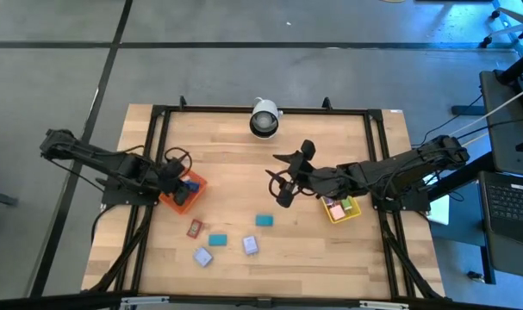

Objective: Pick & Place Office items
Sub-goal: Put the blue digital clock into the orange basket

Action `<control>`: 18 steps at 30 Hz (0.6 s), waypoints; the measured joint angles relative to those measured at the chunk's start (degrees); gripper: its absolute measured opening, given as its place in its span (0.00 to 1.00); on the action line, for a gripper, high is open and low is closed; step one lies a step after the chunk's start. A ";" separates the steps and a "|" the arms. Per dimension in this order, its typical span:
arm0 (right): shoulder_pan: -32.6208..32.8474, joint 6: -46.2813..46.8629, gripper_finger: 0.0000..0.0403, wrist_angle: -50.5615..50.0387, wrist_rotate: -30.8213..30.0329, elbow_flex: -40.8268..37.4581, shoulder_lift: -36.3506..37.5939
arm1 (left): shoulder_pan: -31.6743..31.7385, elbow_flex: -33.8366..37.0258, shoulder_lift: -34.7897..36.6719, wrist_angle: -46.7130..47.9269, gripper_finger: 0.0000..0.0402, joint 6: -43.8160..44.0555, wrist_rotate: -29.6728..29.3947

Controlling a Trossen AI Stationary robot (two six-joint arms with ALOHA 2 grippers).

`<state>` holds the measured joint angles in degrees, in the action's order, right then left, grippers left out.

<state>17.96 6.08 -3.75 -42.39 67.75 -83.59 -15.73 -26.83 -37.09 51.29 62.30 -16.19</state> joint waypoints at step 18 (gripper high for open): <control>-0.11 0.02 0.55 -0.32 2.78 -0.01 -0.54 | 0.02 -0.22 -13.63 -4.19 0.17 -1.33 -4.40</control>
<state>17.85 6.09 -4.06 -39.61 67.74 -84.13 -15.70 -27.05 -50.72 47.10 60.97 -20.58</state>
